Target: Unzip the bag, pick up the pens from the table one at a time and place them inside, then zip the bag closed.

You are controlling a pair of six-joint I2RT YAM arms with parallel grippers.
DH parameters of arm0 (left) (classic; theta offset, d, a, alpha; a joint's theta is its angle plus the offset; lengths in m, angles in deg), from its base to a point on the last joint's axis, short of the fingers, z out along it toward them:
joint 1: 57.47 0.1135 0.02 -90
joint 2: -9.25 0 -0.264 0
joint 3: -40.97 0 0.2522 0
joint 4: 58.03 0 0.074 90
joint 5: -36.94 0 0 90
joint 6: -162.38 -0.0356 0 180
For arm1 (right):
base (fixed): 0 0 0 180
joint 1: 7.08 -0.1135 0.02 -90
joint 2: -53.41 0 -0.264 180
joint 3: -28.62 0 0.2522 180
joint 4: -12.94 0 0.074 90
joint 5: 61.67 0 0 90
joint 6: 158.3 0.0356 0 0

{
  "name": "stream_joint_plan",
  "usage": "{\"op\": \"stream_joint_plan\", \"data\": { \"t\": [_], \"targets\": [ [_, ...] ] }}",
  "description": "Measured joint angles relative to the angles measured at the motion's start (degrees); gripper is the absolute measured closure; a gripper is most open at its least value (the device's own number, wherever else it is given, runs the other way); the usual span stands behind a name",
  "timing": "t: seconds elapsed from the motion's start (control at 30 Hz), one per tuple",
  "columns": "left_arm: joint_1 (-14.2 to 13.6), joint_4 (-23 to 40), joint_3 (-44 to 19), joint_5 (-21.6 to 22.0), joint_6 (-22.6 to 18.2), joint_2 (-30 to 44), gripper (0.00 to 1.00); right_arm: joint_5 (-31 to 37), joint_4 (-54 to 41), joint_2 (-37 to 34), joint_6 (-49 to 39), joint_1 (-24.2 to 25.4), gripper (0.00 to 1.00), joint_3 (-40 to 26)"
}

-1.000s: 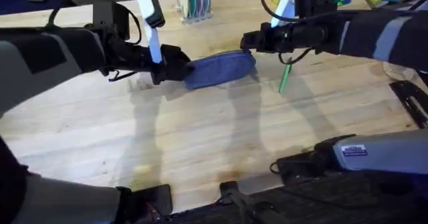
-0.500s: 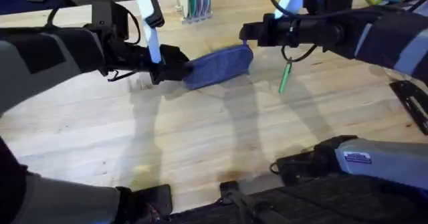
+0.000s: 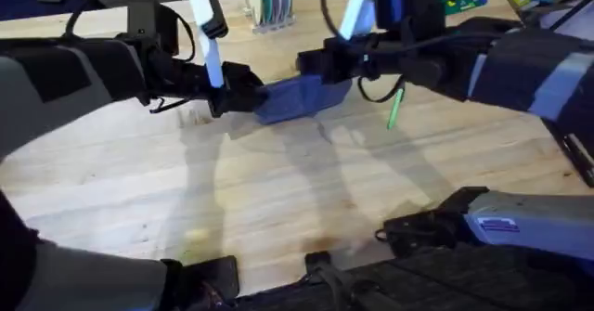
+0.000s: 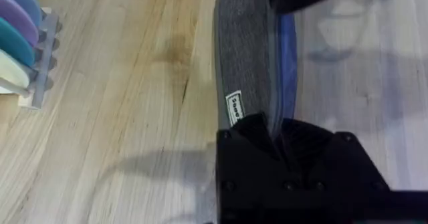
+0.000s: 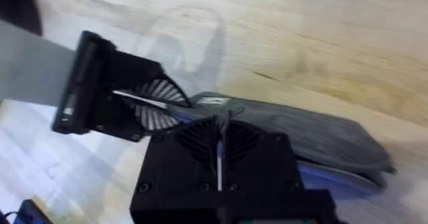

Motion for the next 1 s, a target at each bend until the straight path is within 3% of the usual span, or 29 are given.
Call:
{"op": "stream_joint_plan", "data": {
  "t": [0.43, 0.87, 0.9, 1.0],
  "targets": [
    [0.0, 0.1, 0.0, 0.0, 0.0, 0.0, 0.952, 1.9, 11.3, -6.6, 7.3, -10.6, 0.969, 0.0],
    [0.0, 0.2, 0.0, -0.3, 0.0, 0.0, 0.952, 2.4, 13.5, -7.7, 9.8, -13.0, 0.969, 0.0],
    [0.0, 0.2, 0.0, -0.3, 0.0, 0.0, 0.952, 2.3, 13.4, -7.7, 10.0, -12.9, 0.942, 0.0],
    [0.0, 0.2, 0.0, -0.2, 0.0, 0.0, 0.952, 1.6, 13.4, -7.4, 10.4, -12.2, 0.566, -0.4]
  ]
}}
